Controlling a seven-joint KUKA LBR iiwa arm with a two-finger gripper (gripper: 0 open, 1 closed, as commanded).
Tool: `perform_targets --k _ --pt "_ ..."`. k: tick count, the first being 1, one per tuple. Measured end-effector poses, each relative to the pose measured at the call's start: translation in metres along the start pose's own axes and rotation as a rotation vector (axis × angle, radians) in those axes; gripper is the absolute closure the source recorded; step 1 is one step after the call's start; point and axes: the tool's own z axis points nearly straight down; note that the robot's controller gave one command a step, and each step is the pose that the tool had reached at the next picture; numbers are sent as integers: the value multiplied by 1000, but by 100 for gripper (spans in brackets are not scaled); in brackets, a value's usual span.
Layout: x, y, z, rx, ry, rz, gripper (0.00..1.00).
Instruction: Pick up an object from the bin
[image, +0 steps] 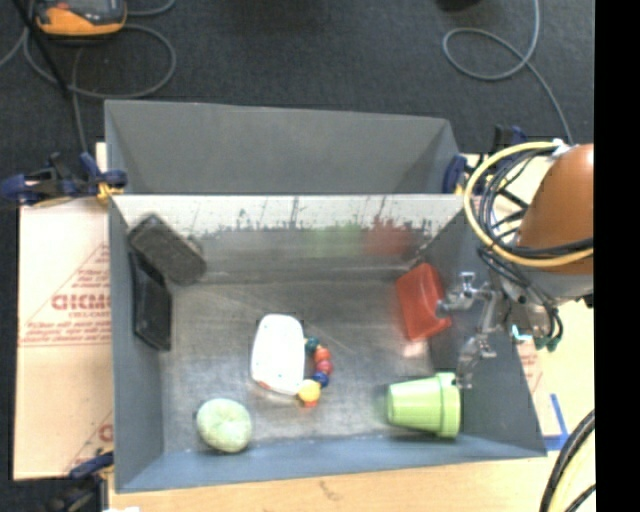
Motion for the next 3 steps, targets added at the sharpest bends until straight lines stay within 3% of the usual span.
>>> perform_targets --k 1,2,3 --pt "-2 1 -4 1 -8 -4 0" --pt "0 -4 20 3 -14 -85 0" --pt "20 15 132 -8 -4 -500 100"
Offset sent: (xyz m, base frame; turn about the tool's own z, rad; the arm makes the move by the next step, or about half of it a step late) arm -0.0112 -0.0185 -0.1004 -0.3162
